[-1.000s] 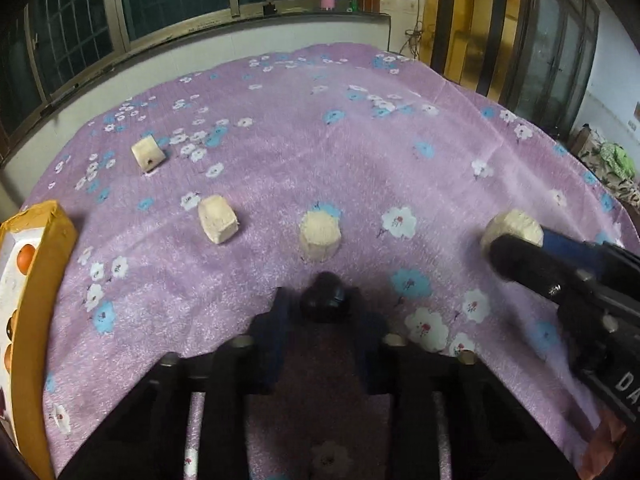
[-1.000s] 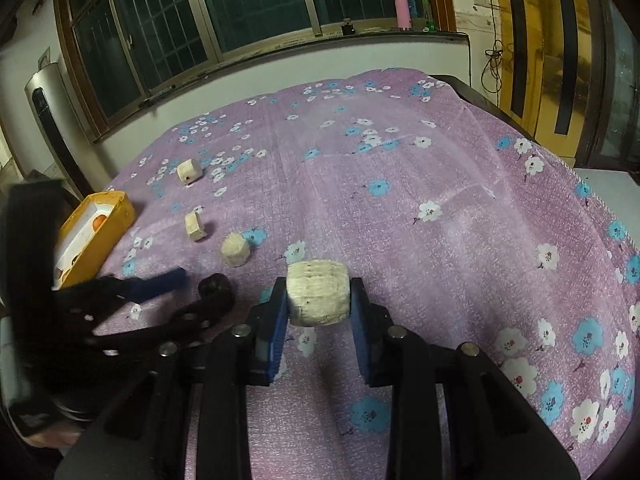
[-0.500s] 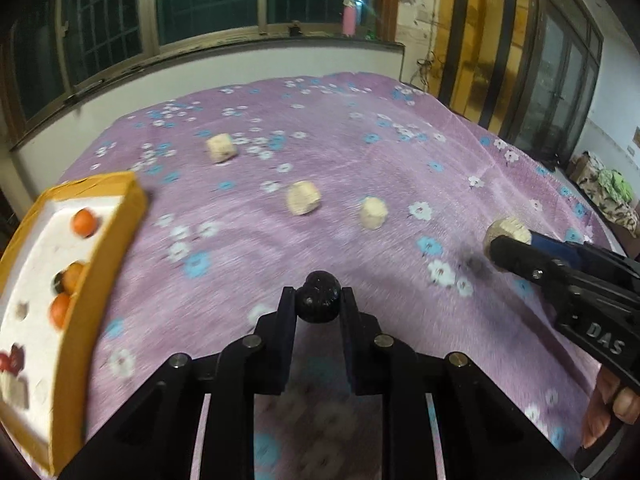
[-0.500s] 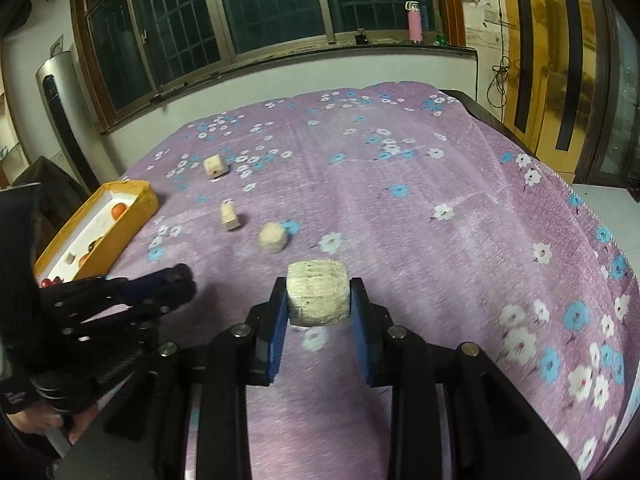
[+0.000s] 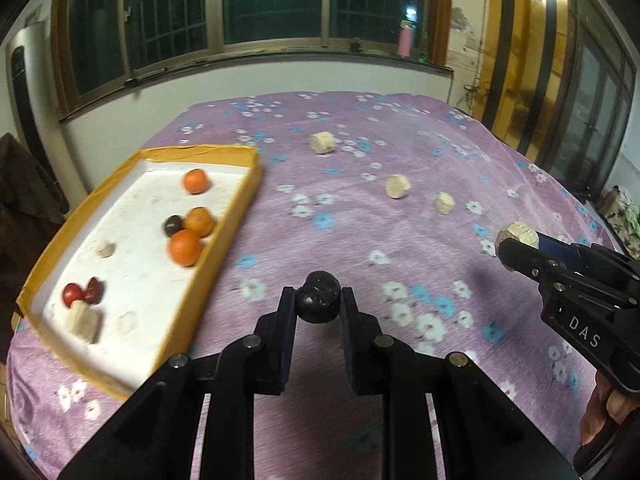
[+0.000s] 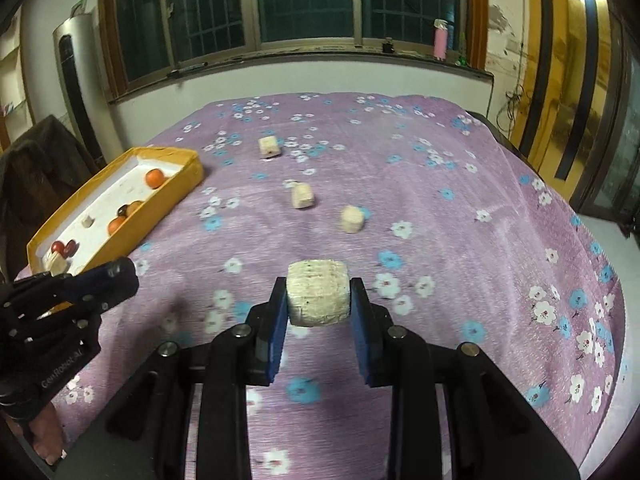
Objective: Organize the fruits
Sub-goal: 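Carry the dark plum and cream cylinder over the white tray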
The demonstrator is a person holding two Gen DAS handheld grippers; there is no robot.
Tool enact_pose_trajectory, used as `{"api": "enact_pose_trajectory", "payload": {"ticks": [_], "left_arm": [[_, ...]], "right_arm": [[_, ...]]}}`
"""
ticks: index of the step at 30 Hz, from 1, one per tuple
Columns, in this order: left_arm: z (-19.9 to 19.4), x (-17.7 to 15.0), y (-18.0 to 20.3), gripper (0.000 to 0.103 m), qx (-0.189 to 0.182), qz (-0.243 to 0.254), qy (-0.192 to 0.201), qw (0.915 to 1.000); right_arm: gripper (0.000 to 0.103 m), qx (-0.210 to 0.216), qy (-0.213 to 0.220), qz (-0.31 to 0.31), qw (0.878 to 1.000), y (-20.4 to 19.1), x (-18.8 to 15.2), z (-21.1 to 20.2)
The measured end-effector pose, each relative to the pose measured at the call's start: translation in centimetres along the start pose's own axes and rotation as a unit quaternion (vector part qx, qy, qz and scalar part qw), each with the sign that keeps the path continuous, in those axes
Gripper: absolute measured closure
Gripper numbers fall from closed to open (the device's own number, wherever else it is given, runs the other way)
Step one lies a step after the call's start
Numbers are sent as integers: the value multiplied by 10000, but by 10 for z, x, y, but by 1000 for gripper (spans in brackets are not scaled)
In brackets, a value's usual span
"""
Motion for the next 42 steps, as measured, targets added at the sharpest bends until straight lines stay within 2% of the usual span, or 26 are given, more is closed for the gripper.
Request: {"api": "enact_pose_trajectory", "payload": {"ticks": [20,35,42], "left_arm": [[-22,-7,-97,83,691,-501,105,9963],[-14,-6,-148,83,1039,-761,4,9917],[-1,1,-186,83,1302,-997,-91,9864]], "right_arm": [[72,397,1,-672,9970,-104,3,9],[72,843,47,-893,9924,-171,21,24],[72,1099,82,-894,9899,-201,36,40]]}}
Point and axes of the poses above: each gripper's, at about its wrist camera, not at the fingertips, and z roughly the way its jaws point, y to its right, x to its top, the point moved 9 cm from there along z, roughly the way its jaws point, and after that the axes turned 5 degrees about z, right-handed, at the moved point
